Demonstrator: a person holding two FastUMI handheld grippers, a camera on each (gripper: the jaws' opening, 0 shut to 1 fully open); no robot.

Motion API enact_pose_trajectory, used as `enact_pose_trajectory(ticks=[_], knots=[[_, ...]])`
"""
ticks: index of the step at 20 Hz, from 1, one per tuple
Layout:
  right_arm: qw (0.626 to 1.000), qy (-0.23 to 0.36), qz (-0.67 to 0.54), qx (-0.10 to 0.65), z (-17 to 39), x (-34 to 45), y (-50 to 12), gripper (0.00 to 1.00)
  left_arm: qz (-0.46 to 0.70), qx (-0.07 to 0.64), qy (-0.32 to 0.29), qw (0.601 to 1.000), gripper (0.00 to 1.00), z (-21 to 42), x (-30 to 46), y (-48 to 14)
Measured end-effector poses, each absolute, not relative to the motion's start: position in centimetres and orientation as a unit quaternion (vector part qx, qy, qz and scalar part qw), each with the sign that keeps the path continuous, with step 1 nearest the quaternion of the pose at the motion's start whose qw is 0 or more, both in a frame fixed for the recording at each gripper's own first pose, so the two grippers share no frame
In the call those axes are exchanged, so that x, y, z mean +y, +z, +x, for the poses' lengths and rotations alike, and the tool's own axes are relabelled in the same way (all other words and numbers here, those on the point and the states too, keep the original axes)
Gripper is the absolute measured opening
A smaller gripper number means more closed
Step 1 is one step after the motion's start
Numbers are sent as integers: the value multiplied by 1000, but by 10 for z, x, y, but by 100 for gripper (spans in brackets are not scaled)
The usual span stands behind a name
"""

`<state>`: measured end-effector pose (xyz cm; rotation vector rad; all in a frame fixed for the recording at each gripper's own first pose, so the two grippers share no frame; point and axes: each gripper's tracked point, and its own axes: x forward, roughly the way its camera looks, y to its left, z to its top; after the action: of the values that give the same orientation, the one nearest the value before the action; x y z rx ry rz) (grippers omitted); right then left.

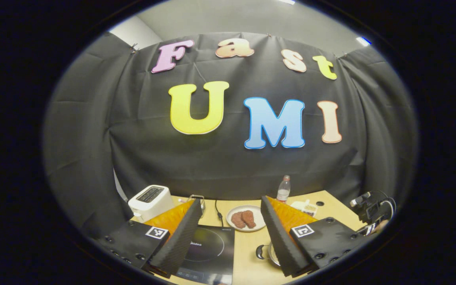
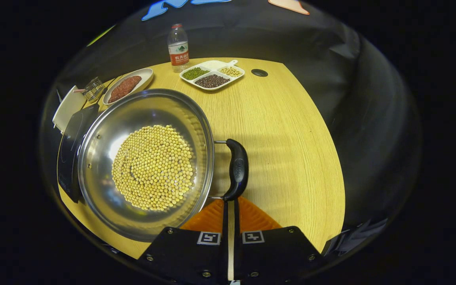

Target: First push the handle of the pot to place it horizontally, then grasp the pot with both hands and set it on the induction cooktop.

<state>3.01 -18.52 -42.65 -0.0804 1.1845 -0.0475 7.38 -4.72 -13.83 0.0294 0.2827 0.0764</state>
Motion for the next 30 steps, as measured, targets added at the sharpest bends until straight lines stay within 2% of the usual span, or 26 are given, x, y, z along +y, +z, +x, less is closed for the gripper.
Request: enact_pose_trajectory(ticks=[1,2,4,5,6,7,8,9,10,16,17,19,21,22,26,28,29,30], knots=[[837,-26,-31,546,28,-184,-418,6,13,138,33,990,100,71,-49,-137],[848,-30,-24,528,26,-183,-406,6,12,136,26,990,100,69,-51,-135],[872,-36,-9,489,21,-181,-378,13,12,133,8,991,100,62,-56,-137],[883,-37,2,469,19,-177,-363,21,10,133,-2,991,100,58,-59,-137],[893,-38,13,449,15,-172,-350,31,6,133,-14,991,100,54,-62,-136],[902,-35,26,430,12,-166,-338,52,3,132,-26,991,100,50,-66,-137],[910,-37,33,412,8,-163,-327,60,0,133,-39,990,100,46,-70,-138],[918,-40,37,393,4,-163,-309,89,-2,137,-50,989,100,41,-74,-141],[924,-46,38,379,2,-162,-304,100,-4,141,-62,988,100,38,-80,-143],[938,-47,29,343,-1,-165,-288,100,-13,165,-106,980,100,39,-115,-174],[938,-44,24,344,1,-166,-291,100,-12,177,-106,978,94,42,-119,-187],[939,-37,19,341,10,-167,-295,100,-20,198,-108,974,98,48,-130,-212],[938,-31,20,344,19,-167,-304,100,-24,220,-107,969,98,56,-141,-242],[937,-27,21,347,24,-167,-309,100,-25,232,-103,967,94,60,-144,-257],[926,-12,17,376,42,-168,-342,100,-32,293,-84,952,98,81,-154,-330],[921,-7,14,390,55,-170,-359,100,-30,320,-78,944,95,91,-157,-364],[917,-4,10,398,60,-172,-367,100,-27,336,-74,939,100,95,-157,-382],[915,-1,7,404,66,-173,-374,100,-21,349,-71,934,98,98,-156,-398]])
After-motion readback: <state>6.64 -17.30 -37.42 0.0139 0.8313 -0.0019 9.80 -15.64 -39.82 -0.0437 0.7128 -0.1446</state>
